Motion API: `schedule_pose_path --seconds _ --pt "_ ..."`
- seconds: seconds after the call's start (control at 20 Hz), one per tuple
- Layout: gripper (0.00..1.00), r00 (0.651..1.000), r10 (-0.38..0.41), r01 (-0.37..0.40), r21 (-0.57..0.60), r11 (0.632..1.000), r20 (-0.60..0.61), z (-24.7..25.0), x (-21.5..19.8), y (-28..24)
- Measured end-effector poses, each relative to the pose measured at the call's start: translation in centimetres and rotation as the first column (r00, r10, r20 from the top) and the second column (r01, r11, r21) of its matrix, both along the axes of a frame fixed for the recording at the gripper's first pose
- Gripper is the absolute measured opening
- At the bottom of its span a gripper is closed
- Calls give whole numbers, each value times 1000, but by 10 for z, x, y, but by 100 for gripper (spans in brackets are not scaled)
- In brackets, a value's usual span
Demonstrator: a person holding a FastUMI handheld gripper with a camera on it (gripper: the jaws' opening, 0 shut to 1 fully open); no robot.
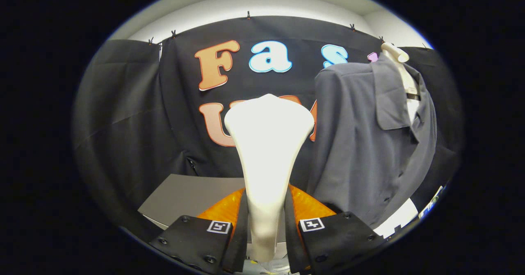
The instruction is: Iron the clothes twice with a garment steamer, once on the left side and once on the right side.
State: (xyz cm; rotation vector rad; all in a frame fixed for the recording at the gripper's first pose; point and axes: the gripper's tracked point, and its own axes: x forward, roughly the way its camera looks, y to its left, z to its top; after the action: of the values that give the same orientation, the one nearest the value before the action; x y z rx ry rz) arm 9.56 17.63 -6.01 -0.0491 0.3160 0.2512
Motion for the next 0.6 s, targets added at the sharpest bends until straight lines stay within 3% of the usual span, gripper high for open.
schedule_pose_path --seconds 0.3,0.6 --pt "47 993 -49 48 20 999 104 55 -20 -64" --pt "47 983 -93 90 20 996 159 76 -16 -137"
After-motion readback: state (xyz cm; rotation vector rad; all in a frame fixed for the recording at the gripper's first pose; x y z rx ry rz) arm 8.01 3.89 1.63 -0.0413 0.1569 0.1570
